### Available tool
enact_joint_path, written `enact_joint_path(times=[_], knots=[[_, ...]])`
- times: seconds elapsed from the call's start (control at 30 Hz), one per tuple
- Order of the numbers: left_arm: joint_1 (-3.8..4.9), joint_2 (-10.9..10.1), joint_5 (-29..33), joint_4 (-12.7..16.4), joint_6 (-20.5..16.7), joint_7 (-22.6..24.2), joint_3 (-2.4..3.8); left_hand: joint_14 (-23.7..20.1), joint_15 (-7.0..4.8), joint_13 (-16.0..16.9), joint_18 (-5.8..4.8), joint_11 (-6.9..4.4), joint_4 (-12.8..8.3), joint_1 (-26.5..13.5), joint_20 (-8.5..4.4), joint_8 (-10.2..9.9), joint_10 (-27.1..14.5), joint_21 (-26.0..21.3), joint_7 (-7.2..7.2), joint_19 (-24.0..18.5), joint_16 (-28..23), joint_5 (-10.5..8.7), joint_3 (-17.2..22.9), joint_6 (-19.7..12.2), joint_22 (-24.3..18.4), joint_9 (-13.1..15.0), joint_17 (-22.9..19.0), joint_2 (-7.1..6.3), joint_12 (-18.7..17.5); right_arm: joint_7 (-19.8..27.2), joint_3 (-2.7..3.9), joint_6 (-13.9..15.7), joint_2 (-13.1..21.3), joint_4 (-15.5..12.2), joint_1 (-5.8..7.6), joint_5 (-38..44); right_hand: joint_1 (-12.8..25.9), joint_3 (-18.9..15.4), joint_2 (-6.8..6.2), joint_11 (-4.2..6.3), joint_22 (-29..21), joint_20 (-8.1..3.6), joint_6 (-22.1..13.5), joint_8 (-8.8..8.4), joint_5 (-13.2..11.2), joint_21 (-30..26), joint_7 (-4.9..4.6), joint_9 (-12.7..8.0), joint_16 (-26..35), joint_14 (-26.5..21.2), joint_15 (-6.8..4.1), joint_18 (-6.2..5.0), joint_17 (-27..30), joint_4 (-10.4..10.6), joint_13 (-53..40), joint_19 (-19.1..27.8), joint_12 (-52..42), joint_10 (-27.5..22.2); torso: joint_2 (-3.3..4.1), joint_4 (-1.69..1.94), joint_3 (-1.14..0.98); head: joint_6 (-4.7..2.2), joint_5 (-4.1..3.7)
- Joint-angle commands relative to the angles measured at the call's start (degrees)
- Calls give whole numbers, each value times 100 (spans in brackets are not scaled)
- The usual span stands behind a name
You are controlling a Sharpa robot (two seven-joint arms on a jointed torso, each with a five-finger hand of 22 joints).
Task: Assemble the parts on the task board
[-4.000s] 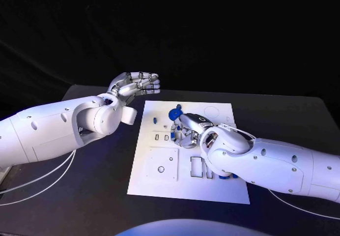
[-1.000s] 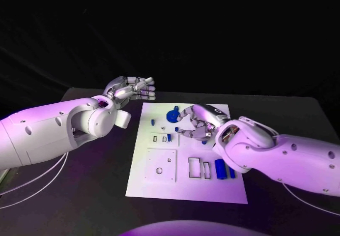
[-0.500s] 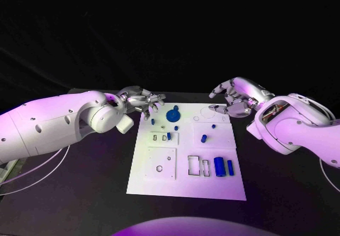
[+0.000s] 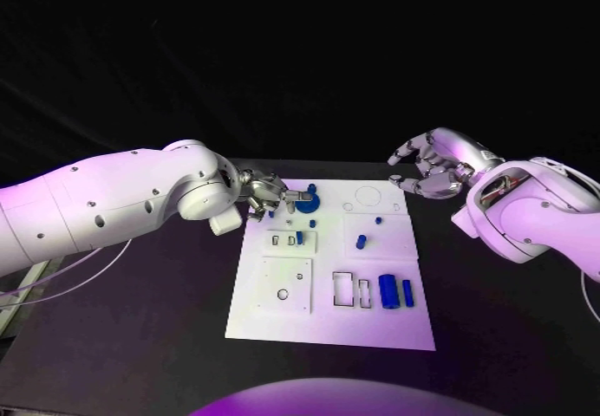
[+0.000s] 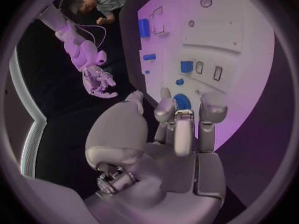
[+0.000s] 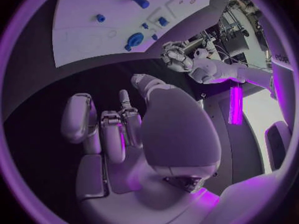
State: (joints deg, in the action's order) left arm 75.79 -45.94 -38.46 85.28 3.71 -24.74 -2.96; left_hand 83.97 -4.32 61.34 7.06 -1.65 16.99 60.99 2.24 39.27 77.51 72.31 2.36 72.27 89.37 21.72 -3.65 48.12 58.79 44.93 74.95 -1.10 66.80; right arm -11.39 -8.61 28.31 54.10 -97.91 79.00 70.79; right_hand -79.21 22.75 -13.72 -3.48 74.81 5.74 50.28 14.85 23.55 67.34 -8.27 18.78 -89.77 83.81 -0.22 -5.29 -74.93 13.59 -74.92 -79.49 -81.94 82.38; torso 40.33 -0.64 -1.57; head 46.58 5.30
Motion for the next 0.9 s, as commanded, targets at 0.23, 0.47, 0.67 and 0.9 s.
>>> enact_joint_path(times=[0.23,0.47,0.67,0.9], knots=[[101,224,-257,-98,666,-828,-95,591,-71,457,-82,-64,-7,-244,-84,386,31,22,-58,-13,34,2210,540,-206,149,454,1455,5,443,-72,0,-129,3,71,4,-9,-8,130,-116,6,14,-40,-46,32,235,-36,0,27,-23,619,-41,-1,-1507,5,-496,-18,23,-18,-5,13,6,40,-9],[129,289,-14,-124,739,-928,-147,572,-81,386,-84,-59,-3,-569,-83,535,-103,-25,-57,-78,-3,3506,1643,-308,183,660,1390,-365,386,-94,0,-127,-6,114,5,-9,1,156,-130,7,18,-40,-40,38,287,-37,0,36,-23,619,-42,-1,-1507,11,-499,-20,21,-15,-4,11,-1,64,-5],[139,289,116,-82,747,-892,-178,488,34,-66,-50,68,-9,-1578,3,654,-590,-216,69,-358,-118,5223,2243,-587,-10,824,1186,-458,19,-110,-1,-128,-7,155,5,-9,5,199,-149,10,23,-42,-38,44,373,-38,2,47,-23,619,-44,-1,-1507,13,-494,-23,24,-17,4,7,0,82,-4],[142,325,226,-104,732,-892,-231,464,55,-161,-17,76,-32,-1337,41,883,-767,-270,77,-475,-115,5204,2620,-751,-14,992,1170,-733,25,-126,-2,-128,-1,177,5,-17,18,259,-175,11,30,-45,-38,50,503,-40,3,63,-23,619,-46,0,-1507,16,-497,-27,22,-13,10,3,-5,111,-12]])
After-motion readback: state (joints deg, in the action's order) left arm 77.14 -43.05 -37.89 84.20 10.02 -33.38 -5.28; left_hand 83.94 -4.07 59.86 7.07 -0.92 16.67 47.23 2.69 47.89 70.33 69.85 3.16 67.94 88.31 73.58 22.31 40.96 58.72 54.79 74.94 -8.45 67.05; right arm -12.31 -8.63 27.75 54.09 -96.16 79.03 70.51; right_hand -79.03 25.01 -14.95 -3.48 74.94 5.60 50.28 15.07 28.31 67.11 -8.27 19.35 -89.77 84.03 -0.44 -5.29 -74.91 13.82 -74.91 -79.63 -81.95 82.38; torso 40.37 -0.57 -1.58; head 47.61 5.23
